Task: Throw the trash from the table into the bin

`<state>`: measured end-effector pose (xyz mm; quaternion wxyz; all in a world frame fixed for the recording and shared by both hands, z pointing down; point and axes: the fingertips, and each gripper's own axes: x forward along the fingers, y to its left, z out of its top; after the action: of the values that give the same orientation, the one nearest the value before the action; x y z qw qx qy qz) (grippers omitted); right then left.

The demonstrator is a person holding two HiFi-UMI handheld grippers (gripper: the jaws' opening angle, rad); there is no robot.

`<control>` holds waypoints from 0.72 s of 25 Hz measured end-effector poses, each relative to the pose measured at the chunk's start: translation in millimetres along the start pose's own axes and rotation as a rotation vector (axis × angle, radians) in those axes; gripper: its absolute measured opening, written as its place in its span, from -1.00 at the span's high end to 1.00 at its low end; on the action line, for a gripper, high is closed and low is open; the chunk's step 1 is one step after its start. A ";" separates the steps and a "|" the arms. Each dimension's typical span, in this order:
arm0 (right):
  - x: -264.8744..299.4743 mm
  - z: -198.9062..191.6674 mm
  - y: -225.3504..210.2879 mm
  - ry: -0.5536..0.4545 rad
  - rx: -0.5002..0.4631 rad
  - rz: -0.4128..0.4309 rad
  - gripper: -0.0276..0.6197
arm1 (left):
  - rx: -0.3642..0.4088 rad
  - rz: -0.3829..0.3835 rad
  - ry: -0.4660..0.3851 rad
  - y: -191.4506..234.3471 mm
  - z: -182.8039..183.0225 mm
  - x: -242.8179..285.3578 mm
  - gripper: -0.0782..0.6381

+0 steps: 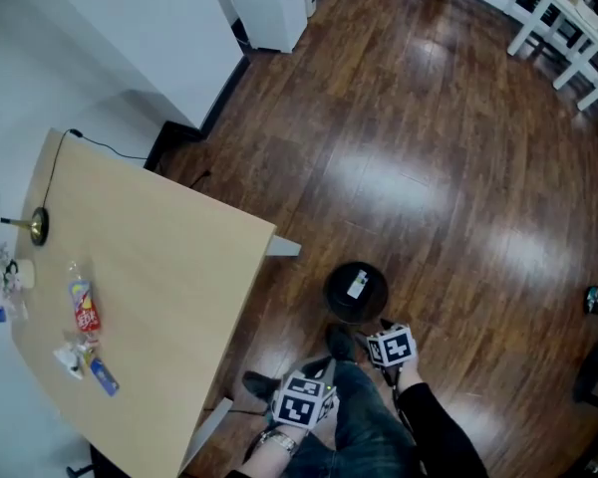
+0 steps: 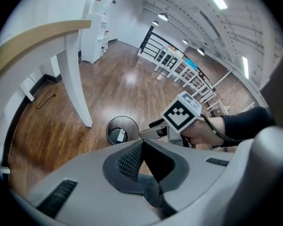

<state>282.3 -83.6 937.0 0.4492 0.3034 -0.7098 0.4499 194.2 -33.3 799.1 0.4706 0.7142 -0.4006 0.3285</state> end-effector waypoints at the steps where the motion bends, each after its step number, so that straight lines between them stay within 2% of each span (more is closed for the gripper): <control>1: -15.8 0.6 8.5 -0.013 -0.007 0.010 -0.14 | 0.006 -0.001 -0.005 -2.6 2.1 -7.3 0.77; 5: -84.6 4.5 46.9 -0.078 -0.059 0.065 -0.14 | 0.046 -0.037 -0.057 -22.1 13.5 -40.8 0.78; 9: -140.9 12.9 87.3 -0.133 -0.116 0.097 -0.14 | 0.090 -0.010 -0.098 -31.1 19.2 -84.9 0.78; 11: -163.5 16.7 103.8 -0.143 -0.138 0.113 -0.14 | 0.049 0.019 -0.145 -30.8 22.6 -107.3 0.78; 14: -193.8 25.1 127.4 -0.157 -0.171 0.145 -0.14 | -0.065 0.023 -0.217 -29.4 23.1 -142.3 0.77; 18: -217.2 41.5 171.1 -0.174 -0.263 0.195 -0.14 | -0.146 0.104 -0.283 -8.0 8.0 -195.3 0.77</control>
<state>213.9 -45.3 668.6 0.3761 0.2098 -0.8247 0.3666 111.4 12.5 627.7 0.4425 0.6956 -0.5222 0.2183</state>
